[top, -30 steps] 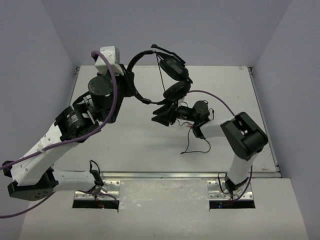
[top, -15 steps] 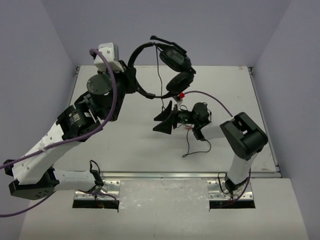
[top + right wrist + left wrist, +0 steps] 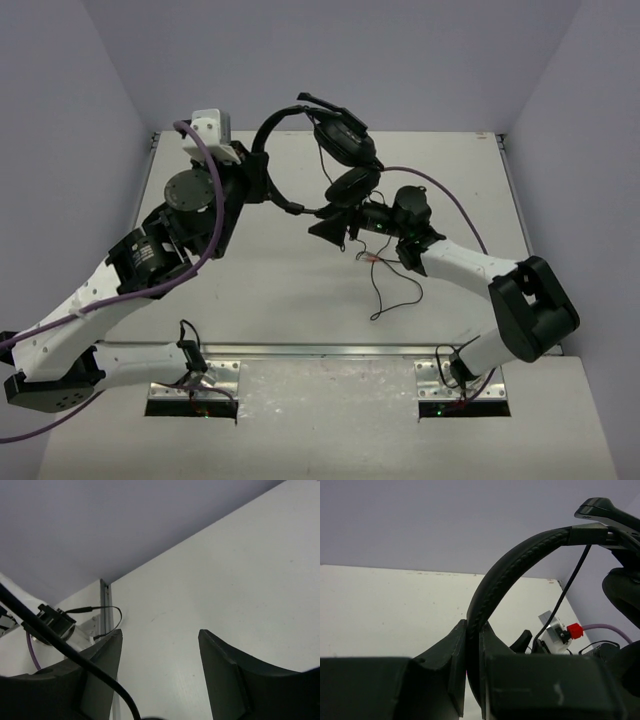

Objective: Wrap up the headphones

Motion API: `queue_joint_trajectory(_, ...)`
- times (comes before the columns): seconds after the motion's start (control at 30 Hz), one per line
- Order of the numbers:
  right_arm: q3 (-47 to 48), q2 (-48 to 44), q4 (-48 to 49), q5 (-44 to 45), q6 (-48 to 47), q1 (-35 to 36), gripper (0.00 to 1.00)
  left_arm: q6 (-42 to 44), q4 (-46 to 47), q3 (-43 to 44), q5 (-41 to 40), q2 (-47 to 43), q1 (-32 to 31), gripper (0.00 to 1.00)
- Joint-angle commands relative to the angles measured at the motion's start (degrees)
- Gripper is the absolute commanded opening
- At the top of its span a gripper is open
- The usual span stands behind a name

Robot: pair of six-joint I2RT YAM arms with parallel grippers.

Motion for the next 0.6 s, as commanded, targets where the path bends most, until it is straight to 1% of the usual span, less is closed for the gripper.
queue_joint_trajectory(0.0, -1.59, -0.06, -0.38, -1.78, -3.0, 0.3, 0.63, -2.08, 4.39, 6.05, -4.41, -1.25, -0.26, 0.0)
queue_joint_trajectory(0.03, -2.39, -0.5, 0.41, -2.31, -3.43, 0.3, 0.64, -2.17, 3.68, 6.59, -5.12, -1.16, -0.26, 0.0)
queue_joint_trajectory(0.1, -4.23, -1.12, 1.12, -3.54, -4.13, 0.3, 0.7, -2.17, 3.15, 7.73, -5.74, -0.81, -0.26, 0.0)
queue_joint_trajectory(0.17, -4.94, -1.2, 1.64, -5.29, -5.19, 0.22, 0.72, -1.47, 3.15, 8.96, -5.48, -0.55, -0.26, 0.0)
queue_joint_trajectory(0.2, -5.38, -1.03, 2.34, -6.26, -5.19, 0.3, 0.78, -1.38, 3.15, 9.31, -5.31, -0.29, -0.26, 0.0)
queue_joint_trajectory(0.23, -5.3, -0.86, 2.96, -8.36, -5.19, 0.13, 0.8, -1.12, 3.06, 9.93, -5.13, -0.11, -0.26, 0.0)
queue_joint_trajectory(0.3, -5.47, -1.03, 3.05, -9.34, -6.24, 0.13, 0.81, -0.85, 2.71, 10.46, -5.22, 0.24, -0.26, 0.0)
queue_joint_trajectory(0.4, -6.35, -1.38, 3.23, -6.89, -7.04, -0.31, 0.67, -0.85, 2.62, 10.72, -5.13, 0.16, -0.17, 0.0)
queue_joint_trajectory(0.43, -6.44, -1.21, 3.31, -5.49, -7.12, -0.49, 0.49, -0.85, 2.62, 10.64, -5.3, 0.24, -0.25, 0.01)
queue_joint_trajectory(0.47, -6.44, -1.12, 3.4, -5.04, -7.3, -0.66, 0.24, -0.85, 2.62, 10.64, -5.65, 0.24, -0.26, 0.0)
queue_joint_trajectory(0.5, -7.05, -1.03, 3.75, -3.91, -6.95, -0.84, 0.02, -0.85, 2.36, 10.81, -6.79, 0.24, -0.26, 0.0)
queue_joint_trajectory(0.57, -8.02, -1.38, 4.11, -1.7, -6.86, -0.84, 0.01, -1.2, 2.18, 10.99, -8.55, 0.42, -0.26, 0.0)
